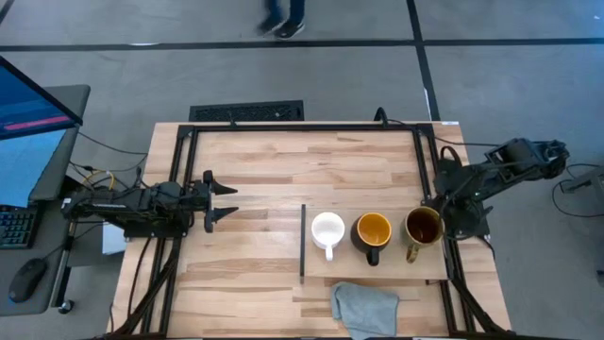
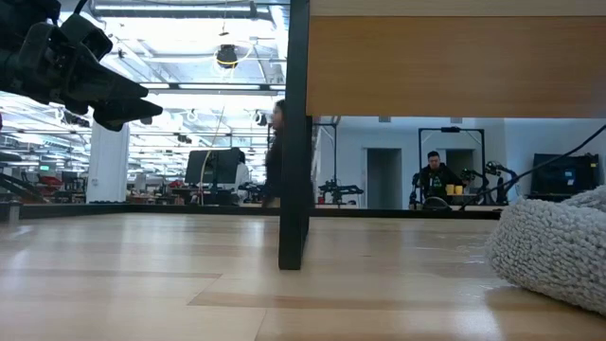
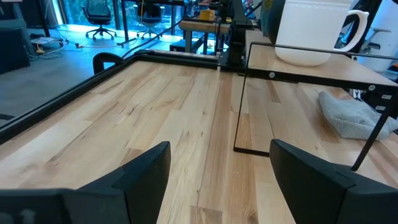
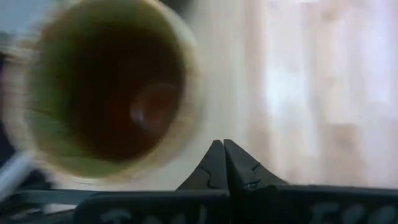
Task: Stack small to large cups/mugs on shelf
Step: Put the blue mug on the shelf
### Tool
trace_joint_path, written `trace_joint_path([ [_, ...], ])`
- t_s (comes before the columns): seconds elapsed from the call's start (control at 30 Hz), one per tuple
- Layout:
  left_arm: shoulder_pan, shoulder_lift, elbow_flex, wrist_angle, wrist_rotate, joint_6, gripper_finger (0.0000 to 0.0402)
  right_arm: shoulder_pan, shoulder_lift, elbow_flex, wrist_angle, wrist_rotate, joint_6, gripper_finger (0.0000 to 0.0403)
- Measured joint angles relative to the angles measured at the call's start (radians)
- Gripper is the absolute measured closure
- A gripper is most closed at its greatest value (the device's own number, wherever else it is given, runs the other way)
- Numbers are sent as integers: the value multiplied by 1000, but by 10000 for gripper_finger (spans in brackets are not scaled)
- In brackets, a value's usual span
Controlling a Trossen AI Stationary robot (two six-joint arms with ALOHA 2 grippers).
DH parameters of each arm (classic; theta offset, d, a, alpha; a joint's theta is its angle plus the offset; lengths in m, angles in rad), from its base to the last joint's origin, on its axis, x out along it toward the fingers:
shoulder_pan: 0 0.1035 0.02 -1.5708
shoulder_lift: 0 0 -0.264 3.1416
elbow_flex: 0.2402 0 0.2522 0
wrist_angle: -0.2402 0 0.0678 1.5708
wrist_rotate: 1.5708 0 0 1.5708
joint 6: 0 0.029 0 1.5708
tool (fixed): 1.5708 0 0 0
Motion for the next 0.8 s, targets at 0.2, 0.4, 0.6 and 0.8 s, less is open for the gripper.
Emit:
trace_joint_path([
  [0.2, 0, 0, 0, 0, 0, 0, 136, 0, 29, 49, -4, 183, -59, 403],
  [0.4, 0, 0, 0, 0, 0, 0, 136, 0, 76, 152, 12, 372, -111, 403],
  [0.6, 0, 0, 0, 0, 0, 0, 136, 2, 115, 224, 170, 276, -180, 403],
  [0.8, 0, 0, 0, 0, 0, 1, 136, 11, 162, 233, 200, 66, -121, 403],
])
